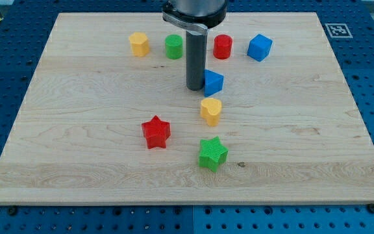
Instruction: Slide the red star below the yellow heart
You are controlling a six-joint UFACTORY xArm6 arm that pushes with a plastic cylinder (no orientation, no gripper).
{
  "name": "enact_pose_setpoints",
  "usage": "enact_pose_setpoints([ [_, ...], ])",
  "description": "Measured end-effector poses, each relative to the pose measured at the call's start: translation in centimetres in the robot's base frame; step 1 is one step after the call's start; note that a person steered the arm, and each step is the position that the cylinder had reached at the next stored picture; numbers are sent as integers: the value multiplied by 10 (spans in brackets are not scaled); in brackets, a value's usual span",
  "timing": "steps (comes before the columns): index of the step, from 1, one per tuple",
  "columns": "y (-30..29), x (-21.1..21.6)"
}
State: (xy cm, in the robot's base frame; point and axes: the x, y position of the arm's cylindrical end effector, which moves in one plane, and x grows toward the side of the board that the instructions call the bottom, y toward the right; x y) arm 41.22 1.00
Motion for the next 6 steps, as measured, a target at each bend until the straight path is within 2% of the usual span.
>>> enact_pose_setpoints([
  [2,-5,0],
  [4,-22,65],
  [6,-48,69],
])
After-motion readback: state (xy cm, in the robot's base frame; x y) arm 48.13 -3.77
